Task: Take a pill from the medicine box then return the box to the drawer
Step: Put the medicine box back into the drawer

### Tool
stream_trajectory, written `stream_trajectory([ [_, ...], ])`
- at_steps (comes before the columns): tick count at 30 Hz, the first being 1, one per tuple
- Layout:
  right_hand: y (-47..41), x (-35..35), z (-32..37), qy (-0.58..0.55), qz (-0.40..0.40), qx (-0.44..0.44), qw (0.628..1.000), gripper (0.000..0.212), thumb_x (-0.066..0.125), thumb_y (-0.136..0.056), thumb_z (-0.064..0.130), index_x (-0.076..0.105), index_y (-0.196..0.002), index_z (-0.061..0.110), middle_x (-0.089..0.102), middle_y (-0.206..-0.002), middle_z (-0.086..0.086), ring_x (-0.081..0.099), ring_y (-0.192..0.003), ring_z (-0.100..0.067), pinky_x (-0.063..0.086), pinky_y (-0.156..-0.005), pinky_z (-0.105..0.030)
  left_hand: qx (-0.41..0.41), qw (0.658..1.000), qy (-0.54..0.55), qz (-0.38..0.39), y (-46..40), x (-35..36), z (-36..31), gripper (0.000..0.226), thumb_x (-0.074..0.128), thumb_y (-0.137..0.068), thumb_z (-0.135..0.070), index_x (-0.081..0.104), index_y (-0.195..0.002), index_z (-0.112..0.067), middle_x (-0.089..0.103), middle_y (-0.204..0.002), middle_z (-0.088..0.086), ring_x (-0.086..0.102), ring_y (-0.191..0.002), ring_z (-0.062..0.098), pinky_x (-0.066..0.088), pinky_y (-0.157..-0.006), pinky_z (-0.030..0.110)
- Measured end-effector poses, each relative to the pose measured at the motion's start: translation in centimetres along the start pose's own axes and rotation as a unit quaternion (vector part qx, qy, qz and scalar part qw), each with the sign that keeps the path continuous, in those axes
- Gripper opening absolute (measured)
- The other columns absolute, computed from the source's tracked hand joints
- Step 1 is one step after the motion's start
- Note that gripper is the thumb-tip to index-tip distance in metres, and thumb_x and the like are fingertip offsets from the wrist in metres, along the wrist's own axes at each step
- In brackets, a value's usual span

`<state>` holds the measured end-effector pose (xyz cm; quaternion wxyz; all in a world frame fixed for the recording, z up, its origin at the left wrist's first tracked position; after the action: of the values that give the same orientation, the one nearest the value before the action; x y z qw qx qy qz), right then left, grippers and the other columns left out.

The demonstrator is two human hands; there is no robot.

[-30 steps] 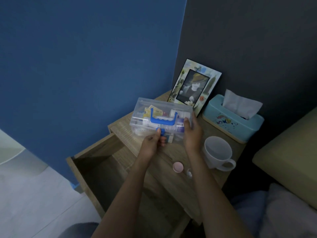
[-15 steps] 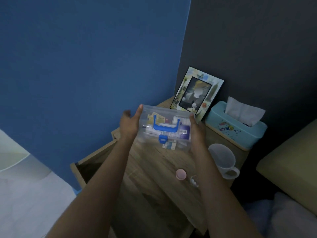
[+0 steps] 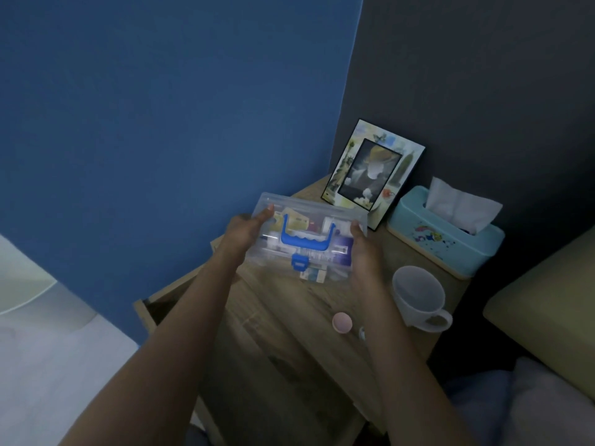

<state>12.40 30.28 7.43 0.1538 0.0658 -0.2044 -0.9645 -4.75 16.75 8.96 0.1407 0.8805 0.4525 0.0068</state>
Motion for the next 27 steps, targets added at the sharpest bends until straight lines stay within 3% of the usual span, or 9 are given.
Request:
stream_trajectory([
  [2, 1.7, 0.6, 0.1, -0.010, -0.011, -0.018, 1.000, 0.030, 0.053, -0.092, 0.046, 0.062, -0.098, 0.018, 0.070, -0.110, -0.012, 0.068, -0.093, -0.029, 0.057, -0.084, -0.045, 0.005, 1.000, -0.015, 0.006, 0.7, -1.4, -0.6, 0.044, 0.065, -0.081, -0.050, 0.071, -0.103, -0.013, 0.071, -0.103, 0.002, 0.067, -0.085, 0.015, 0.053, -0.070, 0.027],
  [3, 2.8, 0.9, 0.1, -0.016, -0.015, -0.021, 1.000, 0.035, 0.053, -0.092, 0.047, 0.063, -0.102, 0.016, 0.070, -0.109, -0.011, 0.068, -0.093, -0.028, 0.057, -0.083, -0.044, 0.006, 1.000, -0.018, 0.012, 1.1, -2.1, -0.9, 0.044, 0.065, -0.081, -0.051, 0.072, -0.102, -0.013, 0.072, -0.102, 0.003, 0.068, -0.085, 0.016, 0.054, -0.070, 0.028],
  [6, 6.8, 2.1, -0.5, -0.036, -0.021, -0.011, 0.999, 0.043, 0.050, -0.091, 0.053, 0.065, -0.108, 0.016, 0.071, -0.105, -0.007, 0.070, -0.093, -0.026, 0.057, -0.087, -0.046, 0.018, 0.999, -0.007, 0.032, 2.3, -4.8, -2.0, 0.032, 0.067, -0.082, -0.045, 0.072, -0.094, -0.016, 0.073, -0.106, 0.008, 0.070, -0.094, 0.023, 0.054, -0.088, 0.036],
  [11, 13.7, 4.3, -1.8, -0.099, -0.051, -0.017, 0.994, 0.029, 0.053, -0.091, 0.050, 0.062, -0.096, 0.023, 0.070, -0.087, 0.002, 0.070, -0.076, -0.013, 0.058, -0.068, -0.032, 0.018, 0.996, -0.049, 0.075, 4.3, -9.4, -3.0, 0.043, 0.066, -0.082, -0.048, 0.069, -0.102, -0.010, 0.072, -0.095, 0.004, 0.068, -0.080, 0.015, 0.050, -0.067, 0.025],
  [16, 18.4, 6.8, -4.2, -0.137, -0.096, -0.021, 0.986, 0.015, 0.053, -0.090, 0.047, 0.057, -0.090, 0.032, 0.068, -0.088, 0.004, 0.070, -0.080, -0.010, 0.058, -0.071, -0.031, 0.023, 0.990, -0.087, 0.111, 5.0, -12.9, -2.6, 0.032, 0.065, -0.082, -0.048, 0.071, -0.084, -0.017, 0.073, -0.078, -0.003, 0.070, -0.065, 0.008, 0.050, -0.056, 0.018],
  [21, 21.9, 7.5, -6.9, -0.145, -0.141, 0.000, 0.979, 0.024, 0.054, -0.089, 0.046, 0.061, -0.104, 0.028, 0.070, -0.093, 0.004, 0.071, -0.084, -0.009, 0.060, -0.076, -0.033, 0.003, 0.985, -0.106, 0.134, 6.3, -14.3, -1.7, 0.025, 0.069, -0.080, -0.045, 0.071, -0.077, -0.020, 0.074, -0.064, -0.009, 0.069, -0.053, 0.001, 0.048, -0.045, 0.010],
  [24, 23.9, 7.5, -8.8, -0.154, -0.150, -0.006, 0.977, 0.029, 0.055, -0.091, 0.041, 0.059, -0.115, 0.026, 0.069, -0.100, 0.005, 0.070, -0.091, -0.010, 0.059, -0.079, -0.034, -0.004, 0.982, -0.109, 0.157, 7.3, -14.8, -0.2, 0.022, 0.070, -0.080, -0.041, 0.072, -0.083, -0.020, 0.075, -0.080, -0.007, 0.071, -0.062, 0.001, 0.051, -0.055, 0.013],
  [27, 25.4, 7.4, -10.8, -0.166, -0.144, 0.003, 0.976, 0.035, 0.054, -0.092, 0.038, 0.055, -0.124, 0.023, 0.068, -0.106, 0.003, 0.069, -0.092, -0.008, 0.057, -0.073, -0.029, -0.009, 0.980, -0.119, 0.159, 7.9, -15.2, 2.0, 0.034, 0.069, -0.081, -0.042, 0.072, -0.102, -0.016, 0.073, -0.102, 0.001, 0.070, -0.087, 0.011, 0.052, -0.080, 0.024],
])
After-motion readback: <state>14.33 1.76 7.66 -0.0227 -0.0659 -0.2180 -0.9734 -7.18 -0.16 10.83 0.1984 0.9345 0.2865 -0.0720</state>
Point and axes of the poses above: each hand's wrist, its own y-axis away from the middle knuckle, its own x-axis out of the palm, z = x × y, the point moved 2 cm from there along -y, towards the middle knuckle
